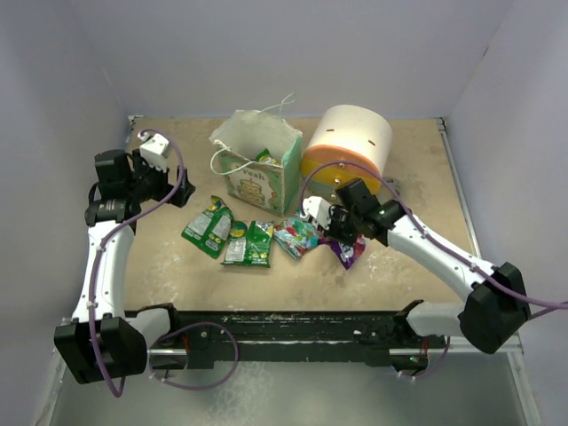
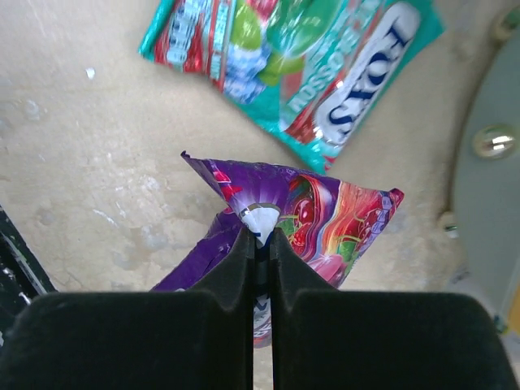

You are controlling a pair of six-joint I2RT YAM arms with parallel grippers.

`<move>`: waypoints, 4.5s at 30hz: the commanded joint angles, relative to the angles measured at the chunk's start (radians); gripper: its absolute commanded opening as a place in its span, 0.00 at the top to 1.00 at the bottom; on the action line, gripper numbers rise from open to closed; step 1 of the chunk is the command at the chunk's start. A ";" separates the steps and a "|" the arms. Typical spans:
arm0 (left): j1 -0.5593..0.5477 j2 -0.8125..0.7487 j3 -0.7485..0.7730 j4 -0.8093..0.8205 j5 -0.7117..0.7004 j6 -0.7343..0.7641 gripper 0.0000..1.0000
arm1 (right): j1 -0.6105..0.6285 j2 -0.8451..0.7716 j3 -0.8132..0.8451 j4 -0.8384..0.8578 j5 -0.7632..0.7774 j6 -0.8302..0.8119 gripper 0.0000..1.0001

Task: Place the snacks into the paper bag
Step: Pick up the snack from the center of the board, then place the snack in the paper bag.

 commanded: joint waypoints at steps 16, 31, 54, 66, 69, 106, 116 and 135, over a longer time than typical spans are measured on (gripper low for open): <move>0.008 -0.008 0.042 0.056 0.010 -0.002 0.00 | -0.001 0.100 0.871 -0.185 -0.203 0.020 1.00; 0.007 -0.045 0.045 0.031 0.044 0.024 0.01 | -0.002 0.400 1.314 -0.025 -0.320 0.189 1.00; 0.005 -0.073 0.050 0.005 0.056 0.039 0.01 | -0.113 0.761 1.511 0.102 -0.665 0.320 1.00; 0.005 -0.083 0.048 0.000 0.059 0.041 0.01 | -0.113 0.860 1.495 0.224 -0.709 0.446 1.00; 0.006 -0.087 0.048 0.000 0.061 0.037 0.01 | -0.113 0.892 1.496 0.257 -0.705 0.492 1.00; 0.005 -0.116 0.017 0.009 0.064 0.064 0.01 | -0.113 0.847 1.414 0.248 -0.693 0.512 0.70; 0.005 -0.118 0.011 0.008 0.056 0.079 0.01 | -0.114 0.731 1.377 0.148 -0.641 0.438 0.66; 0.008 -0.168 -0.015 0.057 -0.038 0.027 0.01 | -0.113 0.166 0.639 -0.028 -0.379 0.109 0.39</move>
